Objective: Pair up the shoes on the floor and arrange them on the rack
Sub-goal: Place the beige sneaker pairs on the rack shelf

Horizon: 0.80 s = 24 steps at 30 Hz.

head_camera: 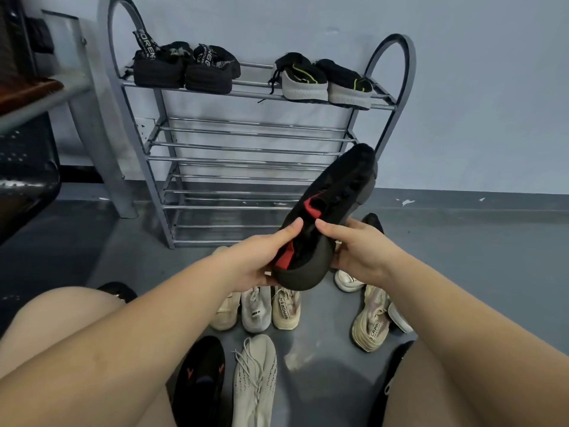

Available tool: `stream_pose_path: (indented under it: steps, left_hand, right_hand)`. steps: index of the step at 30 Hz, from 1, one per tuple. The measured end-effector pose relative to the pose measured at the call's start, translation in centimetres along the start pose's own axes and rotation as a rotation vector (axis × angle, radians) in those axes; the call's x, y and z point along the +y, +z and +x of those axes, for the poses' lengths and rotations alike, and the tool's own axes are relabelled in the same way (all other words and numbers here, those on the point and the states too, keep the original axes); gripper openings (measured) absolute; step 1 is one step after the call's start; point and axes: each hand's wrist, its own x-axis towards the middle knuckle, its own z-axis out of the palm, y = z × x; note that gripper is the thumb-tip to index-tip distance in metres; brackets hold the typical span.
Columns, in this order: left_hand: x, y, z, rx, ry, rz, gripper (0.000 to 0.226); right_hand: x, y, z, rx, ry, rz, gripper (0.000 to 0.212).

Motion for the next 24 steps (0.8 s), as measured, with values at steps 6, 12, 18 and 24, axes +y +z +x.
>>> stream_pose_path:
  steps: [6,12,18,24]
  left_hand:
    - [-1.4,-0.3,0.9,0.066,-0.003,0.005,0.044]
    - [-2.9,0.5,0.4,0.151,-0.006,0.013,0.031]
    - [-4.1,0.6,0.1,0.219,0.007,0.070,0.030]
    - [-5.2,-1.3,0.2,0.121,-0.177,0.338,0.038]
  right_hand:
    - [0.9,0.0,0.1,-0.005,0.066,-0.155,0.040]
    - [2.0,-0.5,-0.5,-0.054,0.207,-0.265,0.039]
    - [3.0,-0.4,-0.1,-0.084,0.264,-0.207,0.033]
    - [8.0,-1.1,0.2,-0.117,0.277,-0.098,0.033]
